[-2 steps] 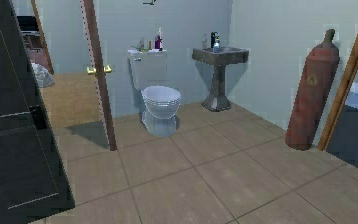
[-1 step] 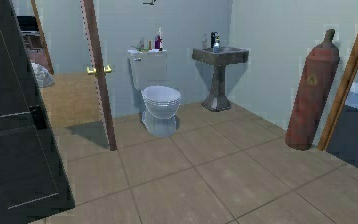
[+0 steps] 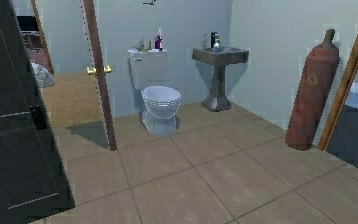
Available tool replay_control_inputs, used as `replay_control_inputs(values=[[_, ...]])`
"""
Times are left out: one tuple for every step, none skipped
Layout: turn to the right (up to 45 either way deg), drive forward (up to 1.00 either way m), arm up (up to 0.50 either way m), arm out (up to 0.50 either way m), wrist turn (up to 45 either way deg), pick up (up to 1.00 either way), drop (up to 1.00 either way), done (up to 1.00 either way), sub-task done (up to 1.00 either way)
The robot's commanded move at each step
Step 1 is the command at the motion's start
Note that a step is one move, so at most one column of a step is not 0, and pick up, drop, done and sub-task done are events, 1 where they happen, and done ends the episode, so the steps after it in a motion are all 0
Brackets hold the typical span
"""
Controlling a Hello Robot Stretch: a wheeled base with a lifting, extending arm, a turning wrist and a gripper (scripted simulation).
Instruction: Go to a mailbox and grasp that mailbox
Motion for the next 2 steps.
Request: replay_control_inputs(values=[[0.0, 0.0, 0.0, 0.0, -24.0, 0.0, 0.0, 0.0, 0.0], [0.0, 0.0, 0.0, -0.36, 0.0, 0.0, 0.0, 0.0, 0.0]])
